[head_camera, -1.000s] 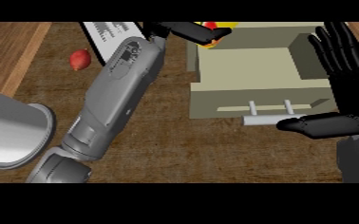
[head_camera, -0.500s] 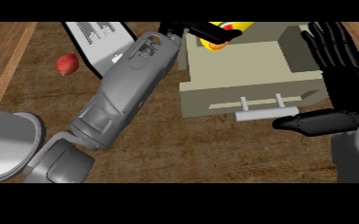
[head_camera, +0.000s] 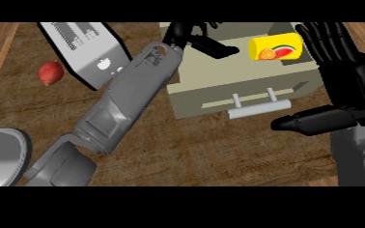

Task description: Pick up the cup, place it into the drawer and close the drawer

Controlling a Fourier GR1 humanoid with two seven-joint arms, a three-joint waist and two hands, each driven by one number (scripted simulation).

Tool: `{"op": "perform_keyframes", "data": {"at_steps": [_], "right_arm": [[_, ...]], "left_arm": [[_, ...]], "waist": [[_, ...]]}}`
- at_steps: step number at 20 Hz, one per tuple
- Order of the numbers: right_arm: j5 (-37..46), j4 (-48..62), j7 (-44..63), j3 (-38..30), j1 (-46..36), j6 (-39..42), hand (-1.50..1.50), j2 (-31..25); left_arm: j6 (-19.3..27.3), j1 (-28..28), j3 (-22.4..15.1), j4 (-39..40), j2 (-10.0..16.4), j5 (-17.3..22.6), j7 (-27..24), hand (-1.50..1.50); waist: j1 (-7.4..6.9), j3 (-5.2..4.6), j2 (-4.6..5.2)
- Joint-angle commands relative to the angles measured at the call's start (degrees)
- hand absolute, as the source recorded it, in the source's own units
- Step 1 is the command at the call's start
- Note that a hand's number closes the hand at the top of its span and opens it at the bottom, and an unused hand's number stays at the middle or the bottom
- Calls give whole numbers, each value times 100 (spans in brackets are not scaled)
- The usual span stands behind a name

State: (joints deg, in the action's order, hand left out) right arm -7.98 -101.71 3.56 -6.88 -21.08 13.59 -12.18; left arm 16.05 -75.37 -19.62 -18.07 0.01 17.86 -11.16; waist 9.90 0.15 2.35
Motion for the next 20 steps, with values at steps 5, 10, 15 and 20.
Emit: {"op": "perform_keyframes", "data": {"at_steps": [5, 10, 15, 20], "right_arm": [[-562, 40, 180, 450, -294, 567, -150, 156], [-1084, 58, 185, 922, -266, 1461, 150, 60], [-939, 18, 792, 1505, -255, 2146, 150, -475], [-35, -98, 882, 1790, 257, 2402, -150, -1022]], "left_arm": [[70, 249, -19, -285, -1, 736, -464, -150], [-320, 366, 190, -646, -1, 1298, -1156, -150], [11, 318, 374, -618, -1, 1718, -1542, -150], [397, 149, 364, -456, -1, 1920, -1661, -150]], "waist": [[246, -11, 68], [148, -16, 65], [-44, -23, -38], [-263, -9, -104]]}}
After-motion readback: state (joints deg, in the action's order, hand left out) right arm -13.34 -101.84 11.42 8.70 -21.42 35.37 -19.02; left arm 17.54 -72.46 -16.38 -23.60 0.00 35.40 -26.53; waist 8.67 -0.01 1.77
